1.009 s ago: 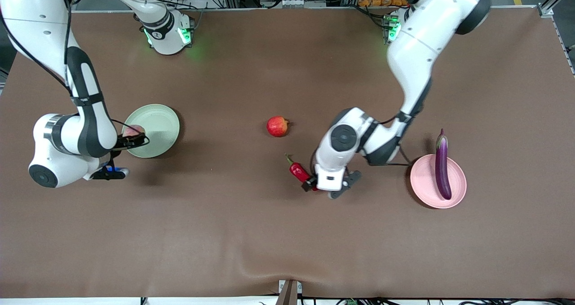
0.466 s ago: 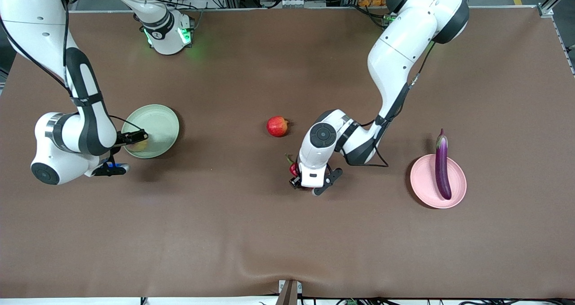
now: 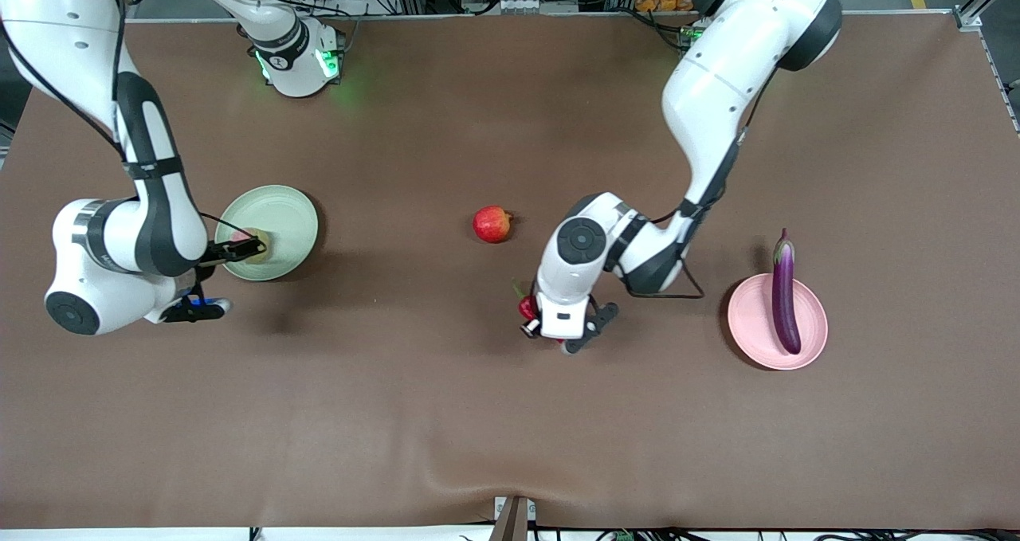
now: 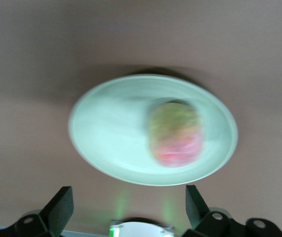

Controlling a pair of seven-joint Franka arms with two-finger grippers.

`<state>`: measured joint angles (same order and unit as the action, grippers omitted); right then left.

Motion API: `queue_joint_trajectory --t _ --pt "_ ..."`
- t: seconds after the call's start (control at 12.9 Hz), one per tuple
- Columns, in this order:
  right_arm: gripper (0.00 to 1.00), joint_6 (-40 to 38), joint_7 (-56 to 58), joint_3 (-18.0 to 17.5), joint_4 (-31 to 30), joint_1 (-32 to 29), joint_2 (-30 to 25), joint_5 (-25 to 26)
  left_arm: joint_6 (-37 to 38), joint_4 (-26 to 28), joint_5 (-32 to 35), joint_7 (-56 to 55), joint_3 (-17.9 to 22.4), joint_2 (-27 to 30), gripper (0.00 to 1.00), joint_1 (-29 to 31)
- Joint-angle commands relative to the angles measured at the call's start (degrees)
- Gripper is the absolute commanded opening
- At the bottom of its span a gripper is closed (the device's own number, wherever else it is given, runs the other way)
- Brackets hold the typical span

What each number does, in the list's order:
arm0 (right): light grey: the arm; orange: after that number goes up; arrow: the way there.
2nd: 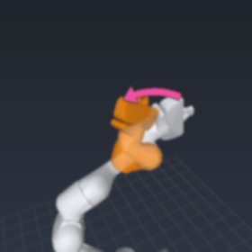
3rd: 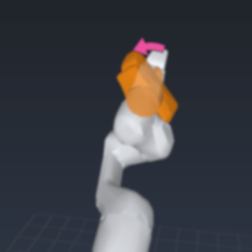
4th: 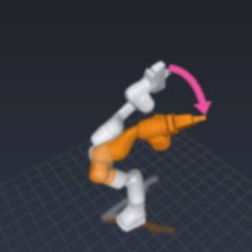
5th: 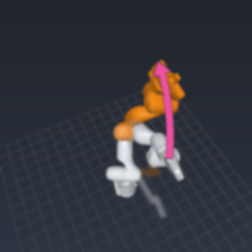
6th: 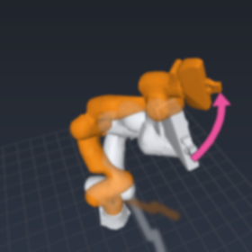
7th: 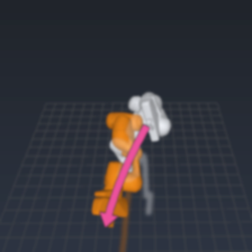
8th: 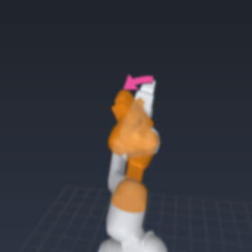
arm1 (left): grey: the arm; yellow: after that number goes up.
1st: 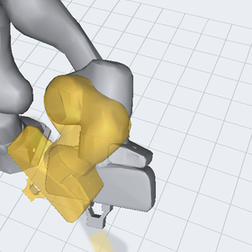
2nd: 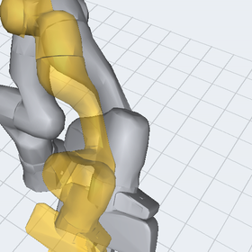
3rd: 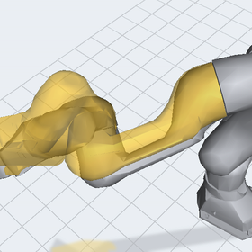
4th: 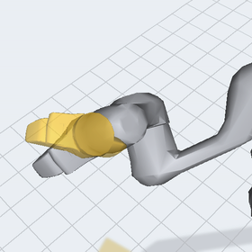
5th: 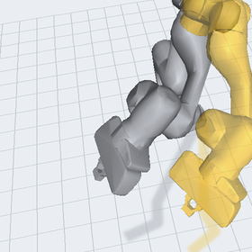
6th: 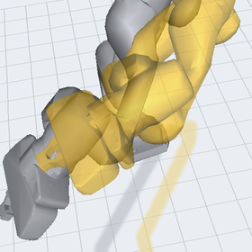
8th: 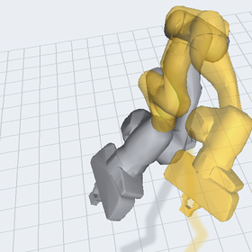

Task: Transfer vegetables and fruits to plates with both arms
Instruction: 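Set the chili on the pink plate while the right gripper grasps the apple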

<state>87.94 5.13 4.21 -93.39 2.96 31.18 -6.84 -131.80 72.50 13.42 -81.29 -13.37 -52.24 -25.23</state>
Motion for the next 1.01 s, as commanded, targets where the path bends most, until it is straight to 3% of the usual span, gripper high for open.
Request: queue_joint_trajectory --t 0.0,0.23,0.39,0.62,0.93 --pt "1.00 -2.68 -11.06 -0.34 0.84 5.63 -1.38 -6.23 8.90 1.68 -0.59 8.74 -2.79 6.17 0.00 6.30" --pt "1.00 -1.81 -25.30 -0.34 2.59 14.06 -1.47 -13.26 14.55 7.01 -0.50 23.75 -8.76 11.18 0.00 17.81" --pt "1.00 2.83 -33.83 -0.34 3.30 19.25 -1.03 -18.81 14.73 14.22 -0.41 35.00 -9.66 15.84 0.00 24.15" --pt "1.00 14.32 -47.45 -0.34 3.22 27.69 0.98 -23.73 14.73 18.28 -0.41 47.67 -9.66 17.53 0.00 31.18" --pt "1.00 25.86 -57.60 -0.34 2.69 36.49 5.20 -23.75 14.64 19.61 0.38 58.86 -9.48 15.60 0.00 37.61"
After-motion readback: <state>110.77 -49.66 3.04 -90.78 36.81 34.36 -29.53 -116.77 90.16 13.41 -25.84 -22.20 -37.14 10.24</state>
